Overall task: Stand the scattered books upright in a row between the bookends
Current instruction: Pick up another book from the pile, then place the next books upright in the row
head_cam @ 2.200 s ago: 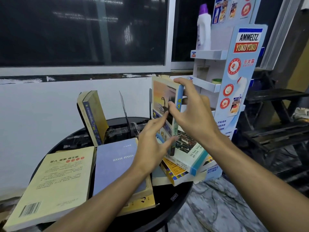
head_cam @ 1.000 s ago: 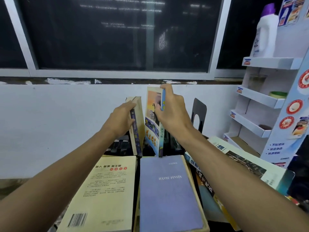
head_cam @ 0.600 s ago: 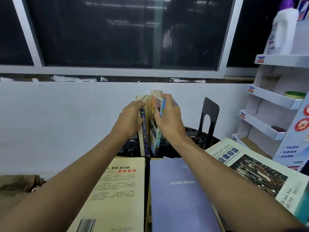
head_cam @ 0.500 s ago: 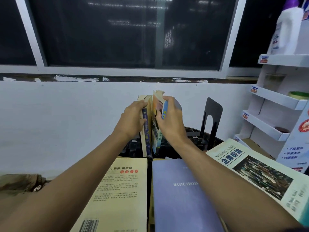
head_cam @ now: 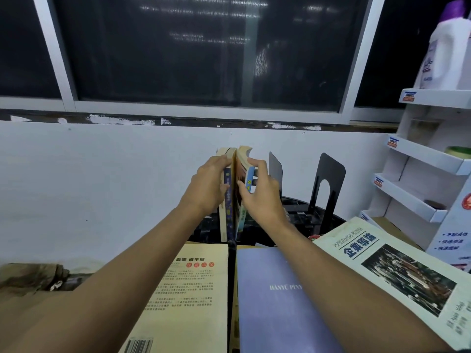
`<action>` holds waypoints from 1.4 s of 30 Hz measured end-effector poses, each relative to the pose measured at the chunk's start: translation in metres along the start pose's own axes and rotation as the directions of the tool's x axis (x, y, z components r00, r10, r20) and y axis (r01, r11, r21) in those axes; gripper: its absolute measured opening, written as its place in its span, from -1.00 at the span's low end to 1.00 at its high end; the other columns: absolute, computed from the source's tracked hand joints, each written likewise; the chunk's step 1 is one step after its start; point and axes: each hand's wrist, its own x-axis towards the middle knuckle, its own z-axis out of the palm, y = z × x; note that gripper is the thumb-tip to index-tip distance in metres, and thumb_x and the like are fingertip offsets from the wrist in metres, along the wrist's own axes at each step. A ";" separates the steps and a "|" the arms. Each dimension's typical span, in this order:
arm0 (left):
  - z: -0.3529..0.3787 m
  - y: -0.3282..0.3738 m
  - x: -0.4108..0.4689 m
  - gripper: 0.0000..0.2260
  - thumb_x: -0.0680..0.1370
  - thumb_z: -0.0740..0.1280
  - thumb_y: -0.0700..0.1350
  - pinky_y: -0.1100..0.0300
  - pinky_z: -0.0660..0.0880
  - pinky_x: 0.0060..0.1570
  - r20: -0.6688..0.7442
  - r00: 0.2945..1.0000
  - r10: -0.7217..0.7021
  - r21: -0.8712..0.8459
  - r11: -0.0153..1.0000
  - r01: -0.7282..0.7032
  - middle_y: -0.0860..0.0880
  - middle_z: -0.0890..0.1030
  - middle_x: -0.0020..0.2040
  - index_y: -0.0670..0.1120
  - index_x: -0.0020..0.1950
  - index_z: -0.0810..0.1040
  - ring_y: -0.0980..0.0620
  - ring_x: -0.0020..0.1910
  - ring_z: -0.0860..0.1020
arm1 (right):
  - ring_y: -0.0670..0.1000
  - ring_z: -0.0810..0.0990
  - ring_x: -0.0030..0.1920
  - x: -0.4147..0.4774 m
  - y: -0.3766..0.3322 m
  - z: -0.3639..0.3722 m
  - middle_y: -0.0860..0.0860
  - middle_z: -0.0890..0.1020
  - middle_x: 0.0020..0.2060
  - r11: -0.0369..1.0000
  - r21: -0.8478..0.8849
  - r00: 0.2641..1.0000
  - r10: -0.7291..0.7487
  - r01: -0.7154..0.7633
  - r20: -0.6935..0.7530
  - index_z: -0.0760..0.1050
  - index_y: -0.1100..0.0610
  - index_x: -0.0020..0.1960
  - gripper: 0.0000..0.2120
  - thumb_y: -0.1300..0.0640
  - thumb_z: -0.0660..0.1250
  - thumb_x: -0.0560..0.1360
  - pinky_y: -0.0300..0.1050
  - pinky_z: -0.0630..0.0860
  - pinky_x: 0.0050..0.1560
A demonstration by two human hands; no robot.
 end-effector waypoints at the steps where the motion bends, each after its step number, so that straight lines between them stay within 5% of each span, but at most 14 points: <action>1: 0.000 0.000 0.000 -0.48 0.53 0.44 -0.31 0.03 0.46 0.33 0.002 1.000 -0.001 0.000 1.000 0.001 -0.04 0.47 0.41 -0.08 0.46 0.44 -0.06 0.33 0.49 | 0.00 0.63 -0.05 0.000 0.001 -0.003 0.04 0.61 -0.02 1.000 0.006 0.999 -0.002 0.002 0.044 0.29 -0.01 0.43 -0.51 0.14 0.40 0.59 -0.21 0.59 -0.11; 9: 0.003 -0.005 -0.003 -0.46 0.52 0.44 -0.31 -0.01 0.46 0.35 -0.030 1.000 -0.002 -0.049 0.999 0.001 -0.03 0.49 0.42 -0.04 0.48 0.43 -0.06 0.30 0.52 | -0.06 0.53 0.37 0.004 0.000 -0.026 0.02 0.52 0.39 0.999 0.037 0.934 -0.020 0.007 0.358 0.18 -0.19 0.54 -0.30 0.22 0.43 0.57 -0.18 0.47 0.33; 16: 0.004 -0.010 -0.002 -0.46 0.52 0.45 -0.28 -0.06 0.50 0.30 -0.033 0.999 -0.006 -0.050 0.999 0.004 -0.01 0.53 0.36 0.00 0.46 0.44 -0.05 0.25 0.55 | -0.06 0.48 0.41 0.008 -0.002 -0.018 0.04 0.47 0.44 0.999 0.040 0.921 -0.035 0.021 0.388 0.17 -0.19 0.55 -0.27 0.27 0.42 0.56 -0.10 0.49 0.36; 21: 0.004 -0.009 -0.002 -0.54 0.52 0.44 -0.29 -0.02 0.58 0.16 -0.031 0.999 0.014 -0.052 0.999 -0.015 0.05 0.60 0.20 0.05 0.35 0.48 0.01 0.08 0.59 | -0.07 0.50 0.38 0.008 0.001 -0.017 0.04 0.50 0.42 0.998 0.039 0.930 -0.054 0.042 0.365 0.19 -0.17 0.55 -0.27 0.26 0.44 0.55 -0.41 0.35 0.23; 27: 0.000 -0.005 -0.004 -0.45 0.53 0.43 -0.29 -0.04 0.49 0.32 0.012 0.999 0.030 -0.036 0.999 -0.030 -0.01 0.51 0.39 0.00 0.48 0.41 -0.04 0.29 0.52 | -0.17 0.48 0.30 0.003 0.000 -0.022 0.03 0.44 0.45 0.998 0.004 0.925 -0.058 0.061 0.375 0.13 -0.16 0.58 -0.28 0.25 0.40 0.59 -0.53 0.34 0.16; 30: 0.001 -0.006 -0.008 -0.33 0.57 0.41 -0.18 -0.02 0.30 0.49 0.072 0.997 -0.025 0.035 0.999 0.022 -0.08 0.25 0.57 -0.06 0.61 0.19 -0.07 0.53 0.27 | -0.05 0.42 0.42 -0.001 0.000 -0.033 -0.05 0.29 0.55 0.996 -0.046 0.895 -0.045 0.073 0.444 -0.02 -0.24 0.61 -0.21 0.15 0.38 0.61 -0.19 0.43 0.31; 32: -0.001 -0.006 -0.014 -0.28 0.57 0.41 -0.14 0.05 0.29 0.46 0.096 0.995 -0.032 0.025 0.999 0.030 -0.11 0.27 0.55 -0.06 0.64 0.09 -0.07 0.53 0.26 | -0.03 0.35 0.49 -0.007 0.001 -0.041 -0.06 0.24 0.58 0.995 -0.064 0.880 -0.043 0.082 0.473 -0.10 -0.25 0.62 -0.17 0.12 0.38 0.61 -0.08 0.44 0.34; 42: -0.019 0.027 -0.059 -0.32 0.59 0.40 -0.12 0.36 0.33 0.05 0.150 0.985 -0.083 -0.029 0.996 0.088 0.03 0.41 0.40 0.07 0.61 0.12 0.11 0.25 0.39 | -0.14 0.41 0.34 -0.049 -0.003 -0.106 -0.11 0.42 0.42 0.970 -0.235 0.872 0.056 0.068 0.486 0.21 -0.12 0.56 -0.42 -0.09 0.34 0.61 -0.12 0.42 0.33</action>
